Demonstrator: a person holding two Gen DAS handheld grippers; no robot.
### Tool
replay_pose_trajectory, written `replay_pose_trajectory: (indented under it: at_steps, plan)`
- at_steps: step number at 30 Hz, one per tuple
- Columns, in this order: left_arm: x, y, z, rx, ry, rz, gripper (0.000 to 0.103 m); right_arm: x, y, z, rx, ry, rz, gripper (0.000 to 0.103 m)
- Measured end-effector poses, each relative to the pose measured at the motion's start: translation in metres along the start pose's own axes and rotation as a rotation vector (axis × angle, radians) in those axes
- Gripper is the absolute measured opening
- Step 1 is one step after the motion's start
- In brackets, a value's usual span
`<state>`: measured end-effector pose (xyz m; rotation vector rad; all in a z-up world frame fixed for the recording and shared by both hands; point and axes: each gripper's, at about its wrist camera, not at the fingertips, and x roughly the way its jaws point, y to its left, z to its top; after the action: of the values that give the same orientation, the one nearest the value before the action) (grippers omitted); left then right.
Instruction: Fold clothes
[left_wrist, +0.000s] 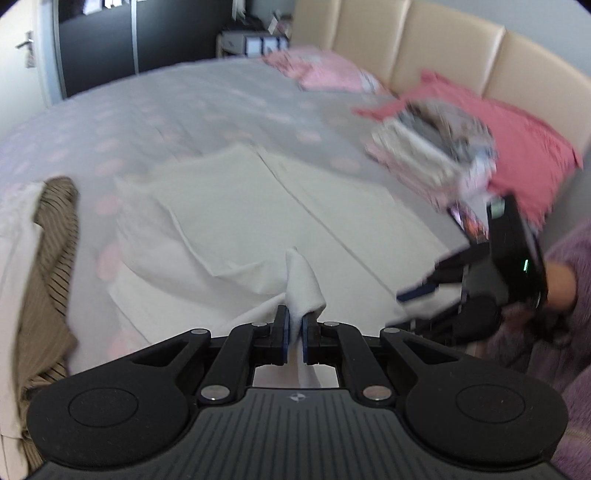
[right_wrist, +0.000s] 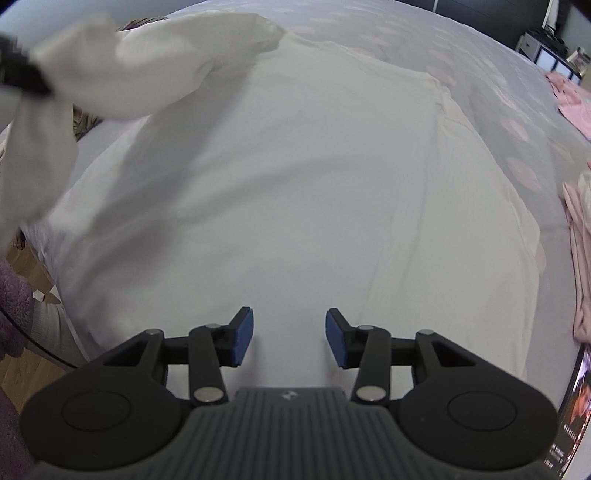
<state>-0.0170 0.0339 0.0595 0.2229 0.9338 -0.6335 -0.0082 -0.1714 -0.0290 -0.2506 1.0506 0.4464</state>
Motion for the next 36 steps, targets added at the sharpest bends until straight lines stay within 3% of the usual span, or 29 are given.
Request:
replay_pose_trajectory:
  at_steps: [6, 8, 11, 13, 16, 27, 30, 33, 36]
  plan:
    - [0.046, -0.036, -0.017, 0.045, 0.175, -0.051, 0.008, -0.004, -0.004, -0.007, 0.015, -0.014, 0.012, 0.047]
    - [0.054, -0.047, -0.024, 0.066, 0.218, -0.089, 0.027, -0.005, -0.004, -0.008, 0.018, -0.022, 0.014, 0.047]
    - [0.058, -0.058, -0.032, 0.079, 0.249, -0.158, 0.038, -0.008, -0.007, -0.01, 0.027, -0.034, 0.018, 0.047]
    - [0.056, -0.059, -0.037, 0.072, 0.254, -0.173, 0.04, -0.008, -0.007, -0.011, 0.036, -0.04, 0.023, 0.048]
    - [0.051, -0.05, -0.045, 0.032, 0.247, -0.156, 0.042, -0.009, -0.01, -0.011, 0.059, -0.048, 0.047, 0.047]
    - [0.044, -0.009, -0.07, -0.11, 0.257, 0.036, 0.044, -0.031, 0.009, 0.0, 0.119, -0.131, 0.195, 0.047]
    - [0.047, -0.008, -0.074, -0.103, 0.271, 0.038, 0.044, -0.041, 0.026, 0.003, 0.078, -0.176, 0.219, 0.047]
    - [0.053, -0.014, -0.077, -0.072, 0.278, -0.015, 0.046, -0.045, 0.044, 0.007, -0.001, -0.209, 0.226, 0.047]
    - [0.065, -0.025, -0.079, -0.012, 0.303, -0.036, 0.046, -0.039, 0.051, 0.009, -0.032, -0.187, 0.217, 0.047]
